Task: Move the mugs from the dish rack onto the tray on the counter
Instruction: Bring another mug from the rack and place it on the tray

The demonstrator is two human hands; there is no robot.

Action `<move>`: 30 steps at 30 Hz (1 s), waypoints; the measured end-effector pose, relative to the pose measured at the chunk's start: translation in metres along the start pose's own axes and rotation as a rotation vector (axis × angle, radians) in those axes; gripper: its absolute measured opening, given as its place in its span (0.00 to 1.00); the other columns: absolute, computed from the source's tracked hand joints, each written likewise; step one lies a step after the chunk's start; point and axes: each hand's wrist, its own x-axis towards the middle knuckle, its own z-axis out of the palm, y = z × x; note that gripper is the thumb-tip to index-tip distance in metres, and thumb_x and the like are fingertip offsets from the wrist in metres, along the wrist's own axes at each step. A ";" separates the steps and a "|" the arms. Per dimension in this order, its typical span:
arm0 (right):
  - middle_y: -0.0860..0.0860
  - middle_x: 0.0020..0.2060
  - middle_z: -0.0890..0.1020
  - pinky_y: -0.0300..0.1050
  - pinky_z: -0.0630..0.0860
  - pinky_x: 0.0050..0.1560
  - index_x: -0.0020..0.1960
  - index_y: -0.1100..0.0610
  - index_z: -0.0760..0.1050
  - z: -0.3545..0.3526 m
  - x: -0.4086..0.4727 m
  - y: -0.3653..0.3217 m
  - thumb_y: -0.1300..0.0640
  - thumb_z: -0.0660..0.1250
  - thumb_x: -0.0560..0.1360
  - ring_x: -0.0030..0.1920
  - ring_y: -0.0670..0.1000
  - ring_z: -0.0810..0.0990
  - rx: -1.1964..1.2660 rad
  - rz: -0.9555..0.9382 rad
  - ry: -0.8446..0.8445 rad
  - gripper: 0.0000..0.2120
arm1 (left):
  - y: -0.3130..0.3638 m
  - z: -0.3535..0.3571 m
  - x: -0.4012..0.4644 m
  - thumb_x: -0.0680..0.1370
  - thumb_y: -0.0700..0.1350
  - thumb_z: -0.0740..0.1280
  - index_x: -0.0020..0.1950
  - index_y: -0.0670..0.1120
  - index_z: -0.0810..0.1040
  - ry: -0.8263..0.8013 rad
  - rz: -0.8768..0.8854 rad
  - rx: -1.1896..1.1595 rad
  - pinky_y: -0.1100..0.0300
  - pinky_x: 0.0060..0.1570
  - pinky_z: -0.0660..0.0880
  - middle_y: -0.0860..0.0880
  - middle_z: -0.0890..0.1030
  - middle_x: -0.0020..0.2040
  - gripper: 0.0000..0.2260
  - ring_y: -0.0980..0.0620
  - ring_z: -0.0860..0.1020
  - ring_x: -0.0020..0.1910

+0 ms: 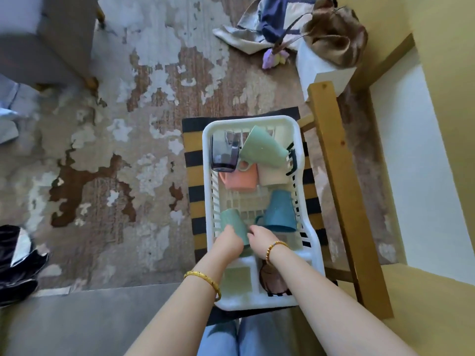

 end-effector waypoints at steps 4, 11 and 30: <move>0.63 0.59 0.76 0.48 0.71 0.57 0.60 0.65 0.71 0.002 0.018 -0.003 0.56 0.51 0.81 0.58 0.60 0.75 0.066 0.032 -0.033 0.17 | -0.002 0.006 0.010 0.79 0.36 0.52 0.68 0.40 0.61 0.064 -0.045 -0.195 0.55 0.46 0.70 0.39 0.73 0.55 0.17 0.43 0.73 0.50; 0.63 0.65 0.68 0.56 0.69 0.66 0.69 0.62 0.61 0.007 0.036 -0.011 0.49 0.58 0.78 0.64 0.62 0.71 0.061 0.074 -0.091 0.24 | -0.012 0.013 0.012 0.80 0.36 0.52 0.76 0.42 0.52 0.140 -0.132 -0.639 0.61 0.54 0.66 0.40 0.67 0.70 0.23 0.43 0.69 0.66; 0.53 0.59 0.74 0.51 0.77 0.57 0.70 0.54 0.56 0.005 0.023 0.011 0.51 0.76 0.65 0.58 0.53 0.76 0.644 0.055 -0.189 0.42 | 0.008 0.003 -0.007 0.79 0.34 0.53 0.63 0.35 0.67 0.264 -0.077 -0.284 0.51 0.59 0.68 0.38 0.70 0.63 0.13 0.40 0.69 0.62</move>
